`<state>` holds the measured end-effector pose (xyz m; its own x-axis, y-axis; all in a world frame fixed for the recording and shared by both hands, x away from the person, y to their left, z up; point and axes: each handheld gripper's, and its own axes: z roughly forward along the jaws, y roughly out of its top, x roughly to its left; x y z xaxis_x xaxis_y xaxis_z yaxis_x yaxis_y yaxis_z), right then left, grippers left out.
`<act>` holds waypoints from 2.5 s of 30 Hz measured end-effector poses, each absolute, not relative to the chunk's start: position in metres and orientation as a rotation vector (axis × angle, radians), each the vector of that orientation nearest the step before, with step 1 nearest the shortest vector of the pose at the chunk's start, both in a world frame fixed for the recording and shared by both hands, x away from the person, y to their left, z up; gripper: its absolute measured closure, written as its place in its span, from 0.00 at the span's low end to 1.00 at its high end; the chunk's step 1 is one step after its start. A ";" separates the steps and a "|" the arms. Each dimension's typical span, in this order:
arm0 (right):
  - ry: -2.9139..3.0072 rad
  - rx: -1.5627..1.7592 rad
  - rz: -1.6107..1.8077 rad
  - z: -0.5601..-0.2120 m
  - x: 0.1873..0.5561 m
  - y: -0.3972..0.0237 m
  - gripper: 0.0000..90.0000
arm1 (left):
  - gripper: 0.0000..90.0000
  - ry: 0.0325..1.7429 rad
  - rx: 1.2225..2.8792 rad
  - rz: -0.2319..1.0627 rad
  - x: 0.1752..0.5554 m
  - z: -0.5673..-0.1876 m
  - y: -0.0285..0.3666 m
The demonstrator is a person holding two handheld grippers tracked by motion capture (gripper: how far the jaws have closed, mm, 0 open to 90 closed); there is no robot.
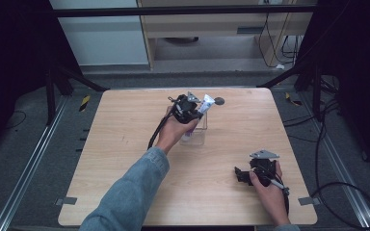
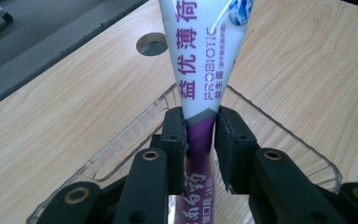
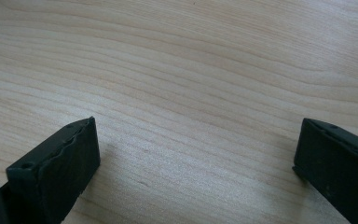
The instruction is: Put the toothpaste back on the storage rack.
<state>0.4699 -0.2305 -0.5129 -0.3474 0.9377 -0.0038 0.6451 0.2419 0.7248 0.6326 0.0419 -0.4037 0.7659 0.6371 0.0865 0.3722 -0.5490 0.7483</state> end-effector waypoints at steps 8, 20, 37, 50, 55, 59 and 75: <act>2.080 1.444 0.888 -0.513 0.470 -0.231 0.00 | 0.77 0.746 2.207 0.468 0.632 -0.402 0.043; 2.080 1.444 0.889 -0.513 0.470 -0.231 0.00 | 0.76 0.729 2.196 0.499 0.628 -0.394 0.046; 2.080 1.446 0.889 -0.513 0.470 -0.230 0.00 | 0.73 0.693 2.185 0.529 0.616 -0.378 0.053; 2.079 1.445 0.890 -0.513 0.470 -0.230 0.00 | 0.52 0.660 2.203 0.543 0.598 -0.370 0.057; 2.080 1.445 0.890 -0.513 0.470 -0.230 0.00 | 0.41 0.646 2.198 0.543 0.589 -0.368 0.058; 2.080 1.445 0.890 -0.513 0.470 -0.230 0.00 | 0.32 0.635 2.216 0.535 0.583 -0.369 0.060; 2.080 1.444 0.888 -0.513 0.470 -0.230 0.00 | 0.12 0.635 2.243 0.520 0.569 -0.365 0.067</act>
